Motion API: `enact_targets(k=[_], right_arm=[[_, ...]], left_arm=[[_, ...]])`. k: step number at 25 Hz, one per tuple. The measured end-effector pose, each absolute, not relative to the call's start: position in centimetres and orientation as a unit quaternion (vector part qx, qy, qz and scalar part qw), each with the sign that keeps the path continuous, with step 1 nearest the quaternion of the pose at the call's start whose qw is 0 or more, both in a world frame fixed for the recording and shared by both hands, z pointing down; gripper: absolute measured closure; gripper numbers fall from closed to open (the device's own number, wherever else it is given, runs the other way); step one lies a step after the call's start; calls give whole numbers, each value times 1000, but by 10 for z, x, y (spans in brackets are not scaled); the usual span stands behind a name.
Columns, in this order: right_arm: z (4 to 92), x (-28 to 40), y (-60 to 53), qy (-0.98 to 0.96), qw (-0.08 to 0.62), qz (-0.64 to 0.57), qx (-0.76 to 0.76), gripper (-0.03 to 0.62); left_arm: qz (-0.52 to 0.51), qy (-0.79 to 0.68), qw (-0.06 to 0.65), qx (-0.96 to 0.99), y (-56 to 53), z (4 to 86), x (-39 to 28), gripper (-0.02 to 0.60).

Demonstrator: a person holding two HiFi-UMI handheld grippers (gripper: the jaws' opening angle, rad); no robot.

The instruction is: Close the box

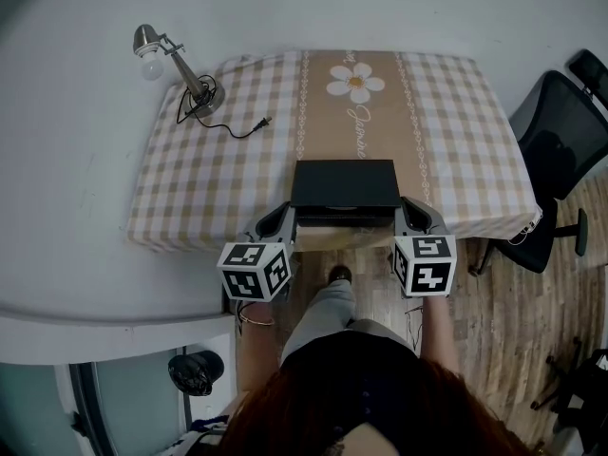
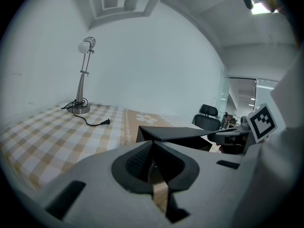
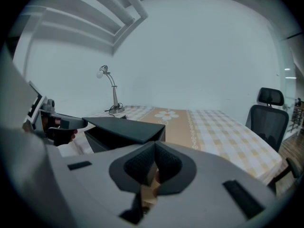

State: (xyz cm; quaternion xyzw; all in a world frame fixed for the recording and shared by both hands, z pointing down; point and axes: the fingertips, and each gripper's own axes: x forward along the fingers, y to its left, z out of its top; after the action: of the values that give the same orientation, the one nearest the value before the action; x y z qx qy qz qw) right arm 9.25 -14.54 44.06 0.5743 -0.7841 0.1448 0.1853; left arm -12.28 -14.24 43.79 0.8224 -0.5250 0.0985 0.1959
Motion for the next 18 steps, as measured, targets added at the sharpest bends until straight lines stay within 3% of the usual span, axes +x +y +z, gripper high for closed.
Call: enact_targets(k=[18], right_arm=[[445, 91, -129, -787, 190, 147, 568, 576]], left_arm=[[110, -522, 198, 822, -129, 444, -120, 552]])
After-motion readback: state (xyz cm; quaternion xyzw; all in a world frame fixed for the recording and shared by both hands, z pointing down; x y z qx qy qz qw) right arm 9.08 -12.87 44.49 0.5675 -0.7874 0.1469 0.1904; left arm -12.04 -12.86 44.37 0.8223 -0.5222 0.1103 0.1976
